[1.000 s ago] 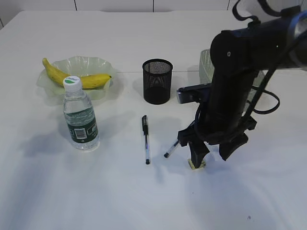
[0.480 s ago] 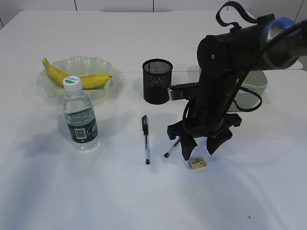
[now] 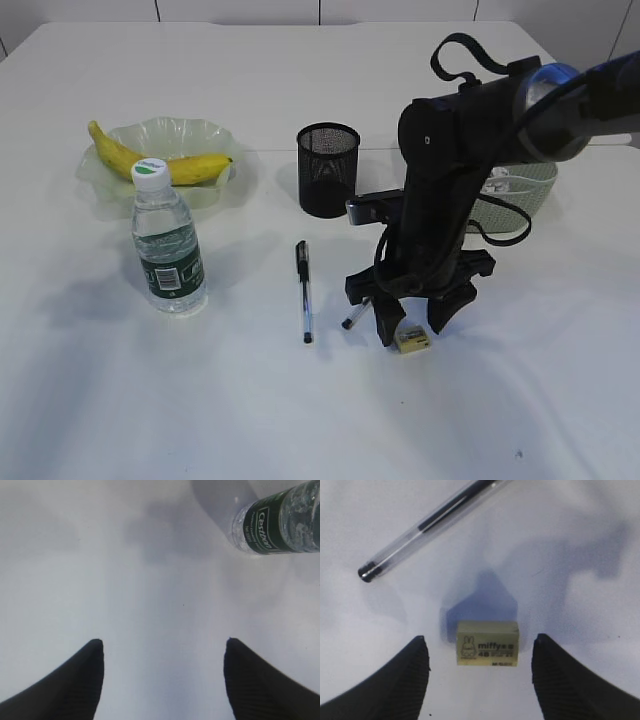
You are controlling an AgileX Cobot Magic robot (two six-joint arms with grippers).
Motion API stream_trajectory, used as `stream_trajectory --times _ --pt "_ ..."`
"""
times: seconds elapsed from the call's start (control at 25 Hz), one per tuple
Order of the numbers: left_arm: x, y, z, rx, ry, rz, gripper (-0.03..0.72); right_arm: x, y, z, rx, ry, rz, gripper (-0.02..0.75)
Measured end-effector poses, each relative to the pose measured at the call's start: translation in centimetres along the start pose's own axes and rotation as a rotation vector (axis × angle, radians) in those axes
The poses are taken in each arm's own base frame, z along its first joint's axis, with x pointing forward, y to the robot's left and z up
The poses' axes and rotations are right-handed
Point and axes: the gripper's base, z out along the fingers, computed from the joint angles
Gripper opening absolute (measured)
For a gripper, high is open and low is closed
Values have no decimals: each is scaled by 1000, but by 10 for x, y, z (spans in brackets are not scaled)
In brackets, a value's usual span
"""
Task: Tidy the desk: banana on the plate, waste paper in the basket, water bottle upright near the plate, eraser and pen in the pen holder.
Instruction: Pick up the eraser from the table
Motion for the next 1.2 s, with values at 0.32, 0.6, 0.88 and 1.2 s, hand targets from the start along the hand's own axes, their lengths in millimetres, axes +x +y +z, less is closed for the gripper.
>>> stream_trajectory --times 0.32,0.6,0.88,1.2 --pt "0 0 0 0 -2 0 529 -2 -3 8 32 3 -3 480" --pt "0 0 0 -1 -5 0 529 -3 -3 11 32 3 -1 474" --pt "-1 0 0 -1 -9 0 529 -3 -3 13 31 3 1 302" --pt "-1 0 0 -2 -12 0 529 -4 -2 12 27 4 3 268"
